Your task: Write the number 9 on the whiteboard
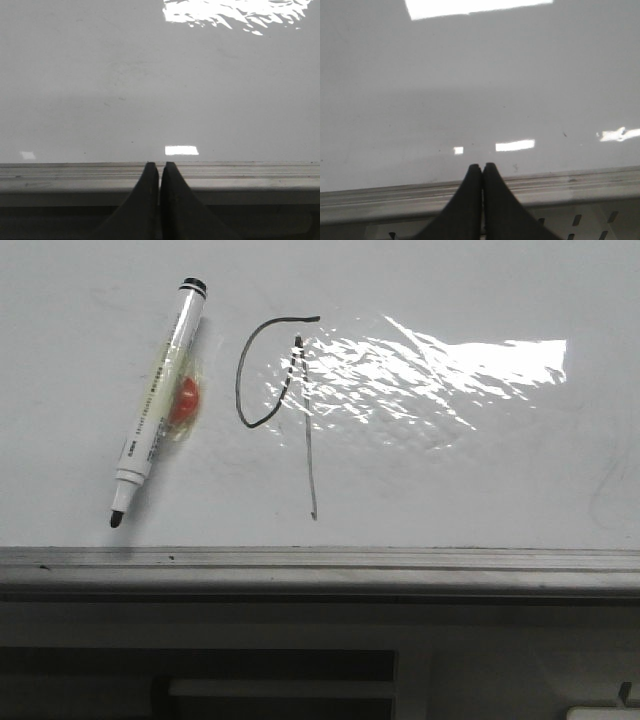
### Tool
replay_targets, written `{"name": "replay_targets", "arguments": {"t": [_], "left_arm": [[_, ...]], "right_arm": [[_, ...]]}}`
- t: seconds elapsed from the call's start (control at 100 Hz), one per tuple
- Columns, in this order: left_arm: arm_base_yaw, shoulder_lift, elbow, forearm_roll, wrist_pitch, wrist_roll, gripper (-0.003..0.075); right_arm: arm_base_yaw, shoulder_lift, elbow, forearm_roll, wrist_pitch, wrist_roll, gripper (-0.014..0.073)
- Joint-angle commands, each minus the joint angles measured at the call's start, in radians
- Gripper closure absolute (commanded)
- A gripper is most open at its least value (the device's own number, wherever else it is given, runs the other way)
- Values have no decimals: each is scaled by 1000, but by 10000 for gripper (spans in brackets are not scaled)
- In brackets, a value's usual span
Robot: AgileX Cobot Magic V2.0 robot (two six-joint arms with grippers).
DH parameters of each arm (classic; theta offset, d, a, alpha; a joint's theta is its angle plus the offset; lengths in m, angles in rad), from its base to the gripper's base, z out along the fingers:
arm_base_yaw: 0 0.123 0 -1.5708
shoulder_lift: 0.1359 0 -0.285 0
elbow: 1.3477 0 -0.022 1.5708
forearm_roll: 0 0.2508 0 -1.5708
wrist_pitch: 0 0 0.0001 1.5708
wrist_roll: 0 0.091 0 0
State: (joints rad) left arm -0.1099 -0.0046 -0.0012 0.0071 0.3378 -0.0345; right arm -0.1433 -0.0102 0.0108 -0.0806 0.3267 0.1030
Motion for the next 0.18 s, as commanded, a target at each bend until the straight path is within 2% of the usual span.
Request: {"name": "replay_targets", "arguments": {"t": [0.0,0.17], "left_arm": [[1,-27,21,0,-44,-7,741],[1,-27,21,0,-44,-7,741]], "right_arm": [[-6,-16,29,1,-8,-9,656],[-6,-16,29,1,-8,-9,656]]}}
